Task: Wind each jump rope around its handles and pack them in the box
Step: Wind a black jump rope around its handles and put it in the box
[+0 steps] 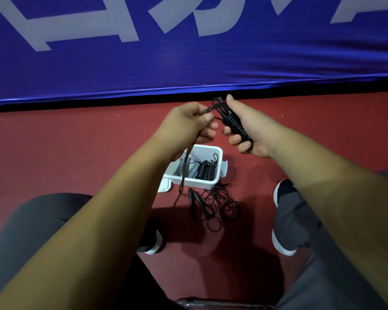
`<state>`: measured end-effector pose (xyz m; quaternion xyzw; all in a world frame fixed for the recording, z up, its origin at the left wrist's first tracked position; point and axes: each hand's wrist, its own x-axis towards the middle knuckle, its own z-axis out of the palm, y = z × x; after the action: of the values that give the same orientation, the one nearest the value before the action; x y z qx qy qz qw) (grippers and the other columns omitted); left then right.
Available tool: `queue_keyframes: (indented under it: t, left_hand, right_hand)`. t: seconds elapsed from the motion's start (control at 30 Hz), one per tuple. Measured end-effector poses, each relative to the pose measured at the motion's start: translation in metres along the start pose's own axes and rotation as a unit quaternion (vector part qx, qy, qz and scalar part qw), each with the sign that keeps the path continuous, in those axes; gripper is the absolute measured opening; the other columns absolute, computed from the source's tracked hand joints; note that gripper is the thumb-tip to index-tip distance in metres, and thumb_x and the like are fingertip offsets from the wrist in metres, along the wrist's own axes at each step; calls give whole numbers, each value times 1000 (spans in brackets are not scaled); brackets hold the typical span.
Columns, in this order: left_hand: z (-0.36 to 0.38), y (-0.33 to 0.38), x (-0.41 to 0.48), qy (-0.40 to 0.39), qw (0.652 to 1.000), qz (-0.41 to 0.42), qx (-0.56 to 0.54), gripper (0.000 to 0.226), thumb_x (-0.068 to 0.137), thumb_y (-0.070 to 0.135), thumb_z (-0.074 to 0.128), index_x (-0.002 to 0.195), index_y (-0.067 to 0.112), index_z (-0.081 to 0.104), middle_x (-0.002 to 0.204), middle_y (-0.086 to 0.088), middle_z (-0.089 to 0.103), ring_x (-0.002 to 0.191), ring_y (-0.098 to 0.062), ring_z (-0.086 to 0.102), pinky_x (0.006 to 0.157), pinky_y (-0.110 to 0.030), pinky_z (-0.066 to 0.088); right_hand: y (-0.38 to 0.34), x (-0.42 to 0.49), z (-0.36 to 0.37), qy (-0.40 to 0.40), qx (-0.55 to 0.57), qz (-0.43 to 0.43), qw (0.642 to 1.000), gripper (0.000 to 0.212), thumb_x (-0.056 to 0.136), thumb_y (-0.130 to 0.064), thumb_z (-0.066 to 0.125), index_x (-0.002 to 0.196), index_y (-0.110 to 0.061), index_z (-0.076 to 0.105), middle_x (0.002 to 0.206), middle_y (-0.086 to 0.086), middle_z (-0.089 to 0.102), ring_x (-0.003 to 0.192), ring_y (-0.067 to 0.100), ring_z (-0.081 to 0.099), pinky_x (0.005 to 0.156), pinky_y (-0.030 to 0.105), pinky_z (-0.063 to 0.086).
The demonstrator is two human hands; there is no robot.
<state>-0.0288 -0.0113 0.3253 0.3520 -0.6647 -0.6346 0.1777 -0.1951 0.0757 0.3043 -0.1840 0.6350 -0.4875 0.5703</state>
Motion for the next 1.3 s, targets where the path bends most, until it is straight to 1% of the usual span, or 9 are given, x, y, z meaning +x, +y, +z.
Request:
queue_keyframes:
  t: [0.17, 0.33, 0.43, 0.57, 0.67, 0.93, 1.1, 1.17, 1.3]
  left_hand:
    - [-12, -2, 5, 6, 998, 24, -55, 23, 107, 21, 58, 112, 10, 77, 83, -4, 67, 60, -10, 40, 57, -23, 33]
    - [-14, -3, 4, 45, 995, 28, 83, 15, 102, 20, 67, 110, 18, 79, 84, 4, 76, 63, -2, 57, 63, -20, 44]
    - [-15, -6, 7, 67, 977, 45, 197, 7, 95, 24, 76, 98, 25, 82, 80, 11, 78, 71, 0, 65, 73, -22, 52]
    - [-11, -6, 5, 128, 935, 66, 323, 5, 88, 32, 81, 85, 27, 82, 73, 7, 75, 72, -10, 69, 63, -24, 50]
    - [-8, -9, 5, 102, 962, 42, 250, 14, 93, 34, 77, 85, 22, 79, 75, 1, 76, 59, -16, 61, 64, -36, 52]
    - [-9, -6, 8, 39, 997, -5, -67, 20, 106, 17, 59, 105, 9, 77, 75, -2, 67, 58, -10, 41, 56, -24, 35]
    - [-16, -13, 6, 20, 977, 54, 203, 10, 93, 20, 79, 101, 24, 82, 87, 5, 80, 71, -2, 61, 75, -21, 49]
    - [-13, -17, 7, 43, 953, 72, 290, 11, 85, 25, 86, 96, 26, 84, 77, 8, 78, 64, 2, 61, 70, -18, 47]
    - [-9, -18, 4, 47, 965, 8, 259, 26, 90, 36, 82, 81, 12, 79, 68, -5, 75, 61, -23, 71, 63, -33, 60]
  right_hand:
    - [-5, 1, -2, -6, 5, -26, 1000, 71, 94, -78, 55, 137, -23, 63, 72, -4, 58, 50, 8, 38, 43, 18, 15]
    - [-9, -3, -4, -7, -4, -32, 999, 38, 97, -67, 58, 106, -30, 60, 72, -4, 57, 49, 9, 36, 43, 18, 13]
    - [-9, -2, -5, -6, -5, -30, 1000, 34, 95, -60, 61, 105, -28, 58, 73, -3, 58, 49, 9, 36, 40, 18, 16]
    - [-8, -3, -3, -5, -3, -37, 999, 31, 96, -56, 63, 104, -26, 59, 73, -2, 59, 49, 10, 36, 41, 18, 16]
    - [-8, -1, -4, 10, 0, -44, 999, 33, 97, -55, 64, 110, -25, 59, 72, -1, 60, 48, 10, 36, 43, 18, 16]
    - [-13, -3, -6, 17, 14, -41, 999, 29, 100, -56, 61, 108, -27, 60, 71, -2, 59, 49, 9, 36, 43, 17, 15]
    - [-16, -5, -5, -28, 38, -12, 999, 32, 98, -60, 60, 105, -29, 55, 72, -4, 56, 48, 6, 32, 38, 16, 15]
    - [-14, -7, -2, -48, 27, -9, 998, 35, 96, -62, 63, 101, -29, 55, 72, -5, 56, 48, 5, 31, 37, 16, 14]
    - [-14, -8, -2, -53, 24, -15, 998, 22, 98, -46, 66, 100, -28, 55, 74, -6, 55, 49, 5, 31, 39, 16, 13]
